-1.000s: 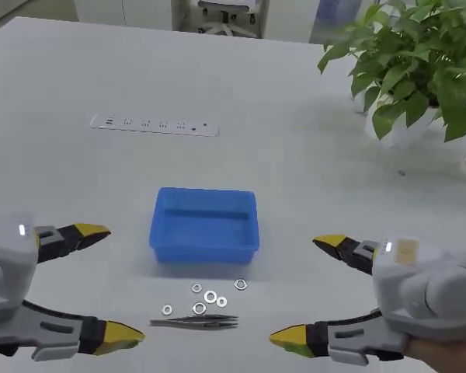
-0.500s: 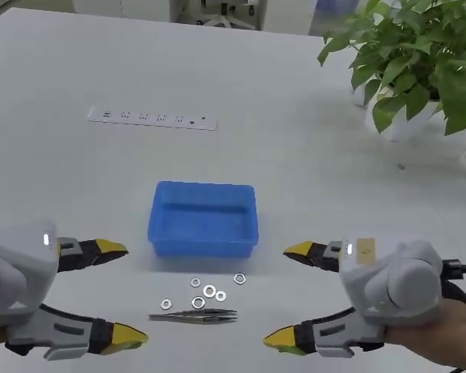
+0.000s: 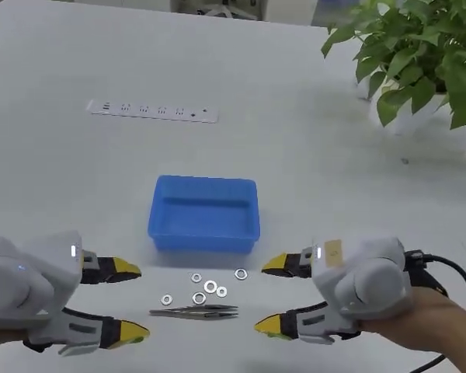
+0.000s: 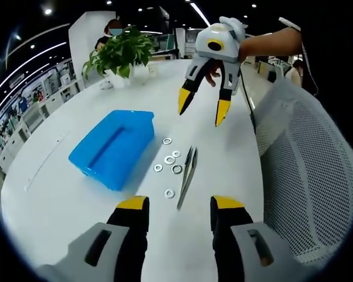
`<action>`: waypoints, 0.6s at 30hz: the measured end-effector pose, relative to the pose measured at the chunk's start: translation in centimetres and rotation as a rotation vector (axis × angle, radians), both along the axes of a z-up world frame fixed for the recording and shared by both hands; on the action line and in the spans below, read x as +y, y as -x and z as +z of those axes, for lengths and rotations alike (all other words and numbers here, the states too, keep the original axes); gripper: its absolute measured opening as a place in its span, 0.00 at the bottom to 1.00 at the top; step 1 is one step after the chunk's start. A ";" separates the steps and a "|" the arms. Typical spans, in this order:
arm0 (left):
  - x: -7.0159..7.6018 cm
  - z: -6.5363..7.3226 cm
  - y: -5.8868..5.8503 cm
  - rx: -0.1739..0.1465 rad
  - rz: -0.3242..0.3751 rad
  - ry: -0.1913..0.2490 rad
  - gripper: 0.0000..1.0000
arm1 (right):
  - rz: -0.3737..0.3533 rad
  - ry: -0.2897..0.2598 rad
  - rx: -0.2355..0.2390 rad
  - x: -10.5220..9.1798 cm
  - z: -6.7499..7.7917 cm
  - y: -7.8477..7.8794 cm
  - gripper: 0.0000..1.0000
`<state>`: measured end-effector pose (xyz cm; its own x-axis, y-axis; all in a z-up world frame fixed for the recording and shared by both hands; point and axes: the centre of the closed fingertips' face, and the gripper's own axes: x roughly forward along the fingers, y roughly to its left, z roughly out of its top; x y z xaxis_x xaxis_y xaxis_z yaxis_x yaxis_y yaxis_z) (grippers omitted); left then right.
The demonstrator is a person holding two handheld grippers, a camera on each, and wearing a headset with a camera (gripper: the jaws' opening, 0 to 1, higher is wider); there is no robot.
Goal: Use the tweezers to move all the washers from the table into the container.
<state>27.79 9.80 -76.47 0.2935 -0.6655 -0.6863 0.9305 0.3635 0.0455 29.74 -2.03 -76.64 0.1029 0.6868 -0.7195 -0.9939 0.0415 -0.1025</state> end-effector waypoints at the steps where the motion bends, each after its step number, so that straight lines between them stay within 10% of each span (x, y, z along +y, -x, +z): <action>1: 0.0 -0.2 0.0 0.002 -0.005 -0.006 0.43 | 0.009 0.002 0.006 0.2 -0.2 0.1 0.39; 18: -0.2 -3.3 -0.3 0.037 -0.083 -0.093 0.24 | 0.094 0.039 0.038 3.1 -2.8 0.2 0.24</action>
